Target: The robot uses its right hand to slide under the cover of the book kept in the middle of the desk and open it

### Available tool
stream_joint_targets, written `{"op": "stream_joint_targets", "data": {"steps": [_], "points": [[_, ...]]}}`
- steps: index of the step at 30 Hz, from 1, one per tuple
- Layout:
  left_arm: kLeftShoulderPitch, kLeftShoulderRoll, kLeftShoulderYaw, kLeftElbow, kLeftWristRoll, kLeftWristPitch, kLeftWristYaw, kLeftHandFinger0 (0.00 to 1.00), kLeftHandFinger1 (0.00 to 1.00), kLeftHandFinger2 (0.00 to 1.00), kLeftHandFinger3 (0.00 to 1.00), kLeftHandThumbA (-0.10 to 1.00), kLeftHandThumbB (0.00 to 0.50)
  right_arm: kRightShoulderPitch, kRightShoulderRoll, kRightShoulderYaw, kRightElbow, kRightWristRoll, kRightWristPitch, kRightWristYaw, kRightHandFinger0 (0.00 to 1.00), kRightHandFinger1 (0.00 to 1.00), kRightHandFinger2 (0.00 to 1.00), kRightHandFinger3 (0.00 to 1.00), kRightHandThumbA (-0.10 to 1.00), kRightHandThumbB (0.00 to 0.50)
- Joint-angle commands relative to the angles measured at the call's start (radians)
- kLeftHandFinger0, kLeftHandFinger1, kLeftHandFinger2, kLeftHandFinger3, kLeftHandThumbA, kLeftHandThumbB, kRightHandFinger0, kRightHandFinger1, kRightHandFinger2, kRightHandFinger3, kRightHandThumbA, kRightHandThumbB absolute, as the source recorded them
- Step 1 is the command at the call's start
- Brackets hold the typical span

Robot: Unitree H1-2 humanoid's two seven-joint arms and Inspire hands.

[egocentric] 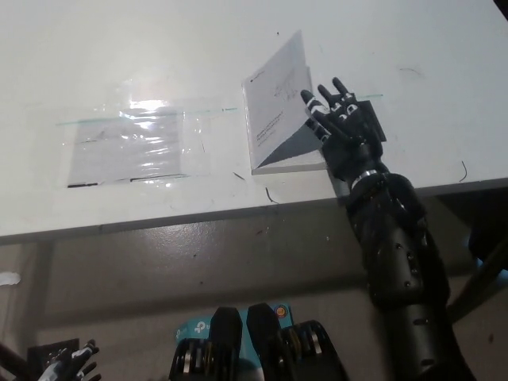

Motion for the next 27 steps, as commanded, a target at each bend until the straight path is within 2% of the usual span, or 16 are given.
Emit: {"op": "stream_joint_targets", "data": {"steps": [1,2,3,4,6,7,8,10,13,17,20,21,26,27], "points": [[-0.006,0.021,0.006,-0.006,-0.002,-0.027,0.001,1.00,1.00,1.00,1.00,0.90,0.375,-0.066,0.012,0.052,-0.029,-0.047,0.010,0.074,0.74,0.89,0.95,1.00,0.80,0.086],[-0.006,0.021,0.006,-0.006,-0.002,-0.027,0.001,1.00,1.00,1.00,1.00,0.90,0.375,-0.066,0.012,0.053,-0.029,-0.047,0.010,0.074,0.74,0.89,0.95,1.00,0.80,0.085],[-0.005,0.018,0.013,-0.014,-0.010,-0.016,0.005,1.00,1.00,1.00,1.00,0.88,0.379,-0.054,0.024,0.061,-0.014,-0.057,0.005,0.068,0.65,0.82,0.90,1.00,0.76,0.092],[-0.006,0.015,0.021,-0.020,-0.020,-0.003,0.008,1.00,1.00,1.00,1.00,0.87,0.377,-0.047,0.031,0.066,-0.004,-0.062,0.004,0.062,0.65,0.81,0.90,1.00,0.76,0.091],[-0.015,0.022,0.011,-0.005,-0.008,-0.010,0.003,1.00,1.00,1.00,1.00,0.88,0.414,-0.039,0.048,0.063,0.017,-0.069,0.001,0.048,0.69,0.80,0.89,1.00,0.70,0.093],[-0.016,0.025,0.007,0.003,-0.005,-0.016,-0.004,1.00,1.00,1.00,1.00,0.89,0.426,-0.035,0.052,0.070,0.029,-0.079,-0.005,0.053,0.72,0.83,0.90,1.00,0.70,0.081],[-0.020,0.023,0.012,0.004,-0.009,-0.014,0.001,1.00,1.00,1.00,1.00,0.86,0.439,-0.036,0.058,0.074,0.044,-0.087,-0.011,0.055,0.72,0.83,0.89,1.00,0.70,0.081],[-0.017,0.026,0.002,0.001,0.001,-0.017,-0.003,1.00,1.00,1.00,1.00,0.90,0.446,-0.042,0.064,0.083,0.068,-0.102,-0.016,0.063,0.70,0.83,0.88,1.00,0.70,0.108],[-0.013,0.021,0.008,-0.007,-0.009,-0.021,-0.007,1.00,1.00,1.00,1.00,0.87,0.442,-0.074,0.067,0.120,0.108,-0.130,-0.024,0.106,0.71,0.84,0.89,1.00,0.72,0.104],[-0.015,0.023,0.003,-0.001,-0.006,-0.018,-0.010,1.00,1.00,1.00,1.00,0.89,0.458,-0.115,0.079,0.140,0.169,-0.155,-0.047,0.119,0.66,0.82,0.91,1.00,0.71,0.115],[-0.017,0.026,-0.002,0.008,-0.002,-0.029,-0.016,1.00,1.00,1.00,1.00,0.90,0.465,-0.141,0.078,0.170,0.218,-0.194,-0.071,0.140,0.67,0.83,0.91,1.00,0.72,0.121],[-0.019,0.020,0.016,0.012,-0.016,-0.029,-0.002,1.00,1.00,1.00,1.00,0.83,0.443,-0.146,0.077,0.182,0.235,-0.206,-0.079,0.145,0.66,0.83,0.91,1.00,0.74,0.122],[-0.021,0.026,0.009,0.006,-0.009,-0.025,-0.009,1.00,1.00,1.00,1.00,0.88,0.403,-0.205,0.066,0.201,0.323,-0.248,-0.103,0.154,0.66,0.81,0.89,1.00,0.74,0.126],[-0.021,0.025,0.010,0.005,-0.010,-0.026,-0.007,1.00,1.00,1.00,1.00,0.87,0.408,-0.216,0.064,0.207,0.334,-0.257,-0.104,0.155,0.66,0.82,0.89,1.00,0.74,0.125]]}}
